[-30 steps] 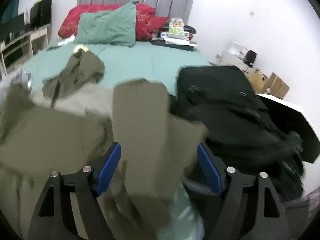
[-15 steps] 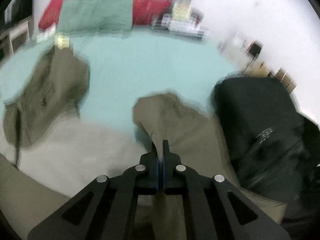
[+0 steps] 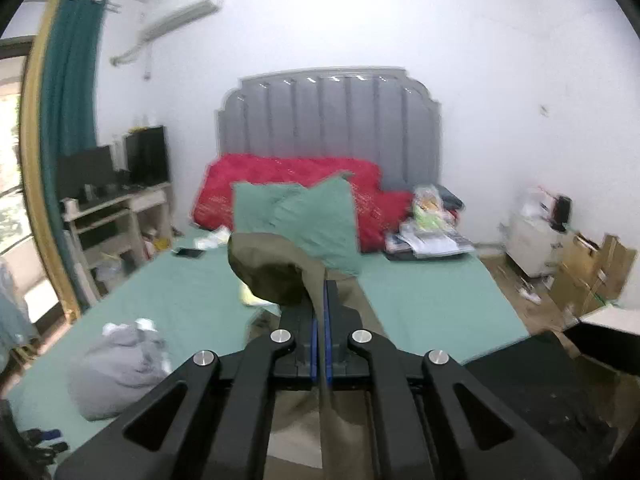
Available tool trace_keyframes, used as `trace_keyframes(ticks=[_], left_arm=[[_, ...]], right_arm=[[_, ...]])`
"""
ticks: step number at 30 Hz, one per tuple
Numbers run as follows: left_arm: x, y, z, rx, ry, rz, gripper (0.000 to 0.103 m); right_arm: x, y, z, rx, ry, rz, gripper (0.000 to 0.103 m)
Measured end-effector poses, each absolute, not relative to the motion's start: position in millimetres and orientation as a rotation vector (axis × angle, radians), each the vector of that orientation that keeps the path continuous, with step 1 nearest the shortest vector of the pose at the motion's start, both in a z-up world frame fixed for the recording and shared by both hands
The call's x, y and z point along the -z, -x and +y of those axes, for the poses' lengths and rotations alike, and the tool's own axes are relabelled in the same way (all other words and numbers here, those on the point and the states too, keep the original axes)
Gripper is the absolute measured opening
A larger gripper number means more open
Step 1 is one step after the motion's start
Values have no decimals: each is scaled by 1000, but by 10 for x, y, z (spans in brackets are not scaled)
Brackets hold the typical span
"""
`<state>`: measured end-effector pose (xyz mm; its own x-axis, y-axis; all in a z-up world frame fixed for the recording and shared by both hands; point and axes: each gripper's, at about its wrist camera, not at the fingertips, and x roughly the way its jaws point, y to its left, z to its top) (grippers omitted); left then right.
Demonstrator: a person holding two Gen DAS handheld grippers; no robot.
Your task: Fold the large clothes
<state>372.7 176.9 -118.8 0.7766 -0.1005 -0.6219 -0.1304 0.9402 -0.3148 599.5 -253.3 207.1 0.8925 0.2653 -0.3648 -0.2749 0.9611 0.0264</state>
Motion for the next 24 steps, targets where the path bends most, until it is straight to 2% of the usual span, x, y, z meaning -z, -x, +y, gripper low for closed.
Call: trace_keyframes(ticks=[2,5,8,12,14,15,16,20,24], left_arm=[[1184,-3704,1839,-17,380,685,61],[1165,-3668,1915,-24,399,681,61],[1155,-3638,1974,-26,402,674,61],[1177,-3648,2075,-33,427,684,61],[1184,-3657,2113,-36,447,688,61],[1185,-3664,2126,-38,457,689,61],[1185,-3672,2129,-37,461,689,61],[1185,-3689,2108,-41,449,688,61],[1191,-3706,2098,-44,442,687,61]], right_arm=[[-2010,-5987,-2236,-340,4,379,3],[-1625,-6002,-1738,-395,22,423,5],[-908,-6025,-1183,-441,70,568,9],[339,-5851,-546,-633,121,899,14],[910,-5555,-322,-677,208,1024,34],[1118,-5394,-243,-697,251,1060,57],[1279,-5205,-189,-730,283,1072,66],[1401,-4797,-229,-804,351,1039,66],[1054,-4916,-456,-742,313,857,67]])
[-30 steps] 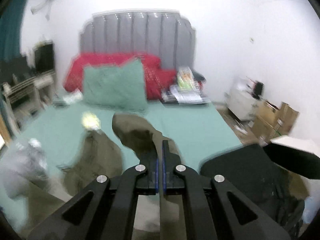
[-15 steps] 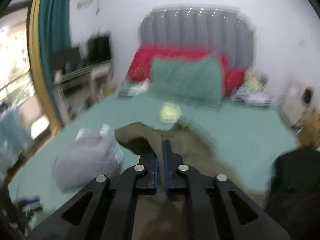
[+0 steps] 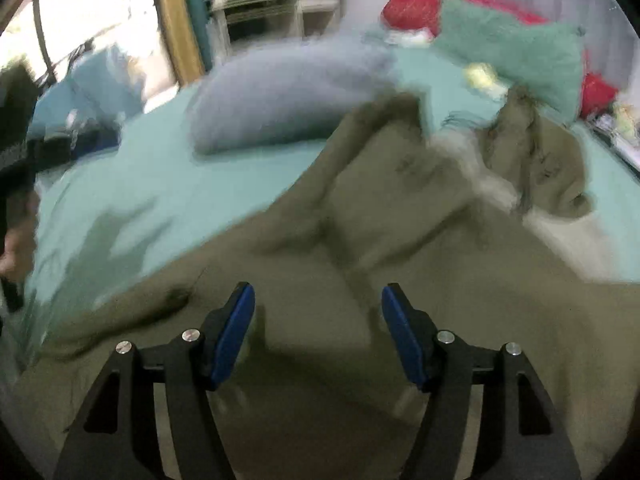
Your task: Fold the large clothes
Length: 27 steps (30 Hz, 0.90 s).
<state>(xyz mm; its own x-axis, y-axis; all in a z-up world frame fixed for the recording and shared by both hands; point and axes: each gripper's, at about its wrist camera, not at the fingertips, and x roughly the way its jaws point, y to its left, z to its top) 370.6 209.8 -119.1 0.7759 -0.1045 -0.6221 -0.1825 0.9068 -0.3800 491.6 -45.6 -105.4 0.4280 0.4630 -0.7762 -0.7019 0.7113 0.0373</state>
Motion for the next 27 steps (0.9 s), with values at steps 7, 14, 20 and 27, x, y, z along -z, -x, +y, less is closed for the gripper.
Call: trace_keyframes(ticks=[7,14,20,27], left_arm=[[1246,-3745,2038,-23,431,712,61],[1315,-3845,1985,-19,418,745,61],[1281,-3810,1917,-17,404,732,61],[1248,-3714,1940,-15,390,713,61]], right_arm=[[1205,-6158,-875,-631,-21,999,80],[1680,-6433,-640,-728,-89,1166,7],[694,-6238,-623,-424,209,786,3],[80,-5521,-235,-193,351,345,9]])
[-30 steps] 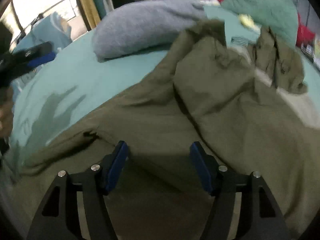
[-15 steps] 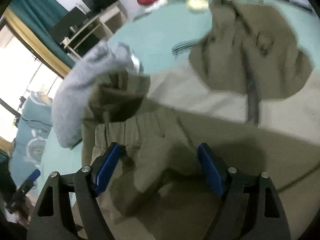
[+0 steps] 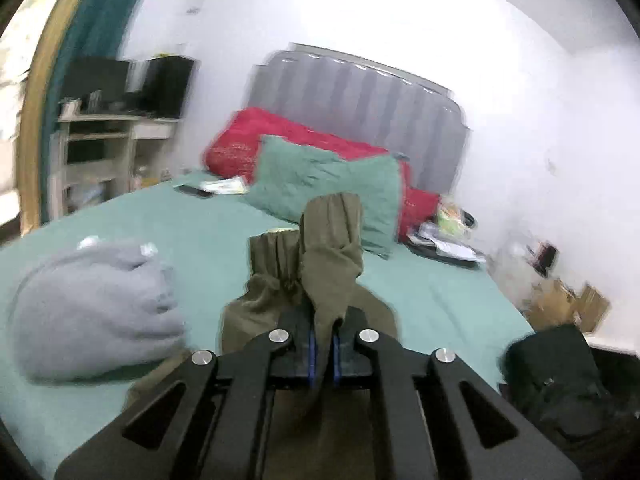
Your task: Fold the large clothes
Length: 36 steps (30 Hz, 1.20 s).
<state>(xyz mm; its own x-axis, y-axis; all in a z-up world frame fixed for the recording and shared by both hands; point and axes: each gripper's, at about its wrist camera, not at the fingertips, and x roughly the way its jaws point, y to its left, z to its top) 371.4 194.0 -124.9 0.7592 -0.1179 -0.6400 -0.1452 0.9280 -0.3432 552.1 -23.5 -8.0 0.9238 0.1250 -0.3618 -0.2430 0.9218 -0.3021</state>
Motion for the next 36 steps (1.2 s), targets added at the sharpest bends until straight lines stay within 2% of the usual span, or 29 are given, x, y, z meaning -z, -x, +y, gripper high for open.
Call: trace_keyframes(ticks=[3,5,6,7,9,14,17,18,20,24,26,27,29,33,36], left_arm=[[1238,-3687,2005,-26,401,705,61],[1242,-3662,2047,-30,409,705,61],[1241,-3651,2065,-32,410,705,61],[1246,-3638,2089,-39,411,707,61],[1255,-3635,2129,-42,416,709,61],[1259,-3663,2176,-51,431,710,61],[1237,-3682,2186,-54,445,703,61],[1230,-3687,2180,-49,447,699,61],[1226,-3713,2138,-43,435,699,61],[1281,-3803,2008,-22,405,724,61],[1324,-3859,1926,-9,391,744,61],[1335,-3887,1888,-7,378,751,61],[1323,-3908,1858,-23,354,744,61],[1308,-3896,1928,-114,314,722,61],[1355,-3897,2072,-166,344,725,61]], right_arm=[[829,-5144,198,-360,492,503,12],[1286,-4899,323,-457,537,624,20],[1412,-4865,353,-488,540,668,34],[1553,-4751,382,-530,544,719,54],[1642,-4574,308,-566,535,753,70],[1420,-4600,164,-665,389,809,73],[1045,-4656,42,-665,334,683,75],[955,-4699,-26,-633,318,648,79],[890,-4954,-146,-582,246,652,81],[1290,-5448,-412,-512,62,835,81],[1745,-5583,-397,-584,58,1085,82],[1737,-5469,-346,-626,170,1004,81],[1655,-5381,-327,-685,248,1000,81],[1083,-5583,-759,-642,193,823,81],[824,-6150,-1082,-530,188,762,81]])
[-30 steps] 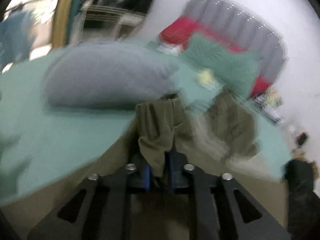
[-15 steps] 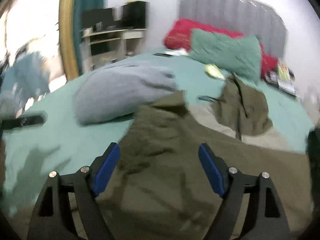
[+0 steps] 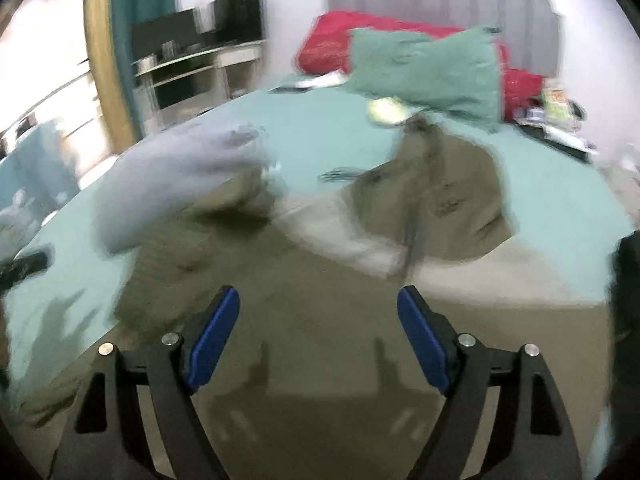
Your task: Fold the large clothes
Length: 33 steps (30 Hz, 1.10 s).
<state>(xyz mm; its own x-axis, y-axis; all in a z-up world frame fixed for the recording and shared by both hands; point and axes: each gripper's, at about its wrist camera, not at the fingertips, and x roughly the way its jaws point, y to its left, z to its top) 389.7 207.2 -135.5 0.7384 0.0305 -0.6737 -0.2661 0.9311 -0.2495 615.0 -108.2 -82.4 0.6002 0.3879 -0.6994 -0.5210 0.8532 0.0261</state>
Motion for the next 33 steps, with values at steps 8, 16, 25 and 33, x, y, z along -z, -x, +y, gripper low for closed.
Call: trace_keyframes(ticks=[8,16,25,33], left_arm=[[1656,-4002,2391,-362,301,805,61],[1884,-4088,2410,-330,308,872,61],[1760,-4060,1965,-152,250,873,61],[1607,-4002,1957,-84,317,865,61]], right_arm=[[886,-7982,-1915,-197,-44,822,81],[1305,-8932,-1707,-165,-46,875,81],[930,-8365,-1434,-304,71,795,3],[199,-6292,-1192,-497,583,600,3]])
